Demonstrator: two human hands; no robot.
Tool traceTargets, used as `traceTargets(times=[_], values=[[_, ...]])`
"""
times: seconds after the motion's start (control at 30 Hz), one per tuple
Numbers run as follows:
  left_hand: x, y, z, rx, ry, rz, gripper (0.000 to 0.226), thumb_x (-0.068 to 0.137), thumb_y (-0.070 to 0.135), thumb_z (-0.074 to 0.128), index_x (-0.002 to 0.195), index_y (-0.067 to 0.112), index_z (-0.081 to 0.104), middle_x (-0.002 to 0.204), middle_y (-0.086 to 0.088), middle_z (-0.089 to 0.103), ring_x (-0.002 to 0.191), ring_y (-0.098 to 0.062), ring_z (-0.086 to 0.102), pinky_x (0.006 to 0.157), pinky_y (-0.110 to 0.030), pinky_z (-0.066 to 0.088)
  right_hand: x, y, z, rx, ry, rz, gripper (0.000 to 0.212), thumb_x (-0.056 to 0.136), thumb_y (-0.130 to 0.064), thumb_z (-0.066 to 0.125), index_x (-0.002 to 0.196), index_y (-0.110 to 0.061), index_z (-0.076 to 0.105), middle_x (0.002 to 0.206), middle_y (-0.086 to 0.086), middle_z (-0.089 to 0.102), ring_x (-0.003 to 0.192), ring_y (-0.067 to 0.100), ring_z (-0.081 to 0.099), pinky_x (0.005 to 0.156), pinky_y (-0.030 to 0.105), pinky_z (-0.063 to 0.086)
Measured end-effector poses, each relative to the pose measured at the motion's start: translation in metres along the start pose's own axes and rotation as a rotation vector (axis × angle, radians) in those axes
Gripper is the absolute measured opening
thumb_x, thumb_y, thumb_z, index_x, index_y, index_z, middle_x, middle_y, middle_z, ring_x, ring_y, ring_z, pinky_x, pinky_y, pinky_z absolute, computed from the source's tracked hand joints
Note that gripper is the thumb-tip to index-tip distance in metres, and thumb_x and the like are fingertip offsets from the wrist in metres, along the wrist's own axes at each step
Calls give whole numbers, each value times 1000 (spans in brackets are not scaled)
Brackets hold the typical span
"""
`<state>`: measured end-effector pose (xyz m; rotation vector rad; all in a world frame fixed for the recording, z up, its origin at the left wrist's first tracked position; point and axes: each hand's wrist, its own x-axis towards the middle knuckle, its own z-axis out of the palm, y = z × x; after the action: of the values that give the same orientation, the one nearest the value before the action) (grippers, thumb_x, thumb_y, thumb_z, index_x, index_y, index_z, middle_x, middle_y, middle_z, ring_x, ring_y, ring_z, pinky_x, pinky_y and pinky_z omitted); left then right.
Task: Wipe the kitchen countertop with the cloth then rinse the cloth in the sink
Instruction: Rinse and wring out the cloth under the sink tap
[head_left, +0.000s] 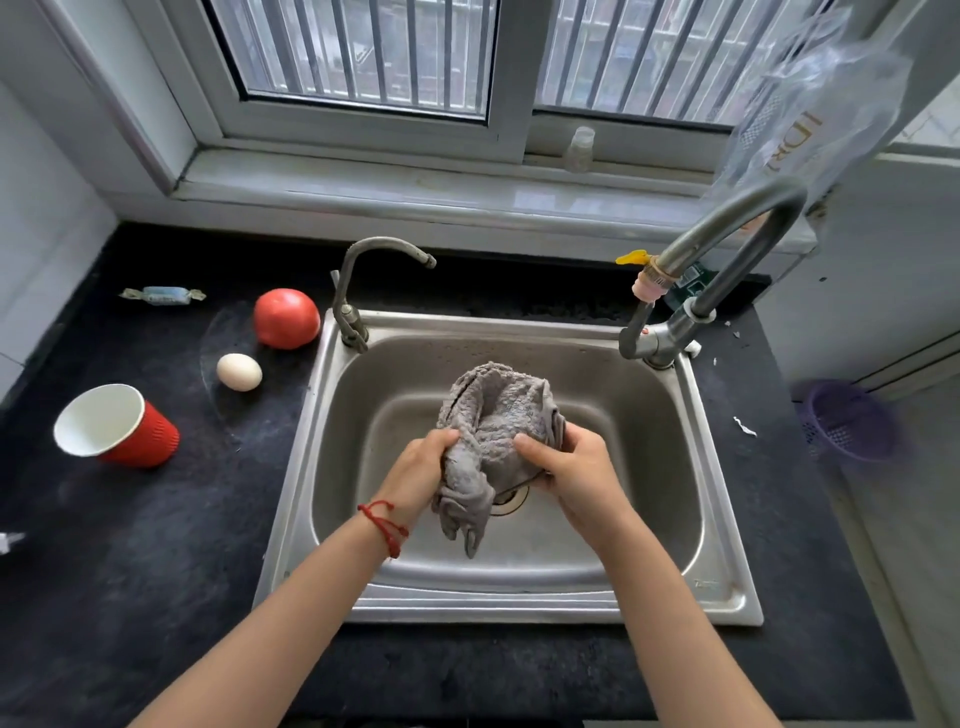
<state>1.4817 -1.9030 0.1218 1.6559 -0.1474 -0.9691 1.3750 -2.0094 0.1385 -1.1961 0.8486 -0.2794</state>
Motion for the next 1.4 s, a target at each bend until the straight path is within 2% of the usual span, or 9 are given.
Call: traceTargets(times=[0.1, 0.27, 0.53, 0.67, 0.83, 1.0, 1.1, 1.2, 1.4], values=[[1, 2, -1, -85, 20, -46, 37, 92, 14, 41, 58, 14, 57, 49, 5, 62, 67, -15, 54, 73, -26, 43, -1, 4, 2, 37, 16, -37, 17, 83, 2, 59, 79, -12, 68, 75, -1, 73, 79, 23, 66, 86, 46, 52], [3, 2, -15, 86, 133, 101, 38, 91, 6, 38, 53, 14, 43, 56, -1, 42, 55, -11, 41, 49, -18, 33, -9, -7, 5, -68, 89, -217, 24, 86, 2, 55, 81, -19, 64, 76, -5, 65, 70, 1, 60, 66, 13, 50], [-10, 5, -20, -271, 34, 65, 33, 93, 4, 40, 69, 9, 63, 49, 5, 67, 52, -8, 60, 49, -15, 48, -16, -16, 6, 126, 218, -73, 12, 86, -8, 58, 81, -11, 68, 78, 8, 70, 77, 21, 64, 76, 34, 53], [-17, 12, -20, -439, -49, 2, 28, 93, 7, 39, 84, 5, 65, 61, 0, 72, 60, -13, 66, 56, -20, 54, -18, -16, 9, 441, 114, 23, 19, 89, -16, 53, 102, -8, 64, 92, 8, 73, 87, 22, 67, 84, 39, 54], [-31, 15, -25, -523, -101, -48, 26, 98, 18, 36, 103, 12, 61, 95, -9, 69, 86, -23, 65, 76, -35, 53, -21, -12, 2, 255, -191, 144, 57, 75, -48, 62, 121, -16, 53, 111, 8, 70, 101, 25, 67, 77, 38, 58], [-48, 6, -19, -235, 155, 94, 21, 97, 19, 39, 99, 16, 60, 93, -3, 65, 95, -25, 61, 87, -37, 52, -19, -15, -13, -57, -319, 9, 70, 61, 1, 75, 124, -23, 54, 110, 3, 70, 100, 21, 66, 88, 37, 53], [-61, -1, -10, 132, 443, 385, 16, 95, 13, 44, 91, 8, 58, 76, 5, 58, 74, -9, 55, 66, -7, 43, -18, -19, -25, -181, -242, -111, 35, 67, 9, 72, 97, -9, 65, 79, -2, 75, 77, 16, 69, 73, 25, 57], [-75, -15, 7, 296, 648, 505, 18, 93, 10, 48, 75, 10, 51, 60, 5, 50, 59, -6, 47, 55, -20, 34, -22, -20, -41, -172, -266, -54, 19, 68, 9, 70, 77, -7, 67, 61, -2, 73, 60, 13, 69, 58, 21, 57], [-113, -24, 42, -299, 496, 273, 24, 94, 6, 45, 80, 19, 60, 78, -1, 61, 74, -11, 57, 76, -27, 49, -29, -24, -66, 107, -302, 208, 19, 73, 11, 58, 83, -4, 64, 63, 8, 71, 55, 22, 67, 56, 31, 58]])
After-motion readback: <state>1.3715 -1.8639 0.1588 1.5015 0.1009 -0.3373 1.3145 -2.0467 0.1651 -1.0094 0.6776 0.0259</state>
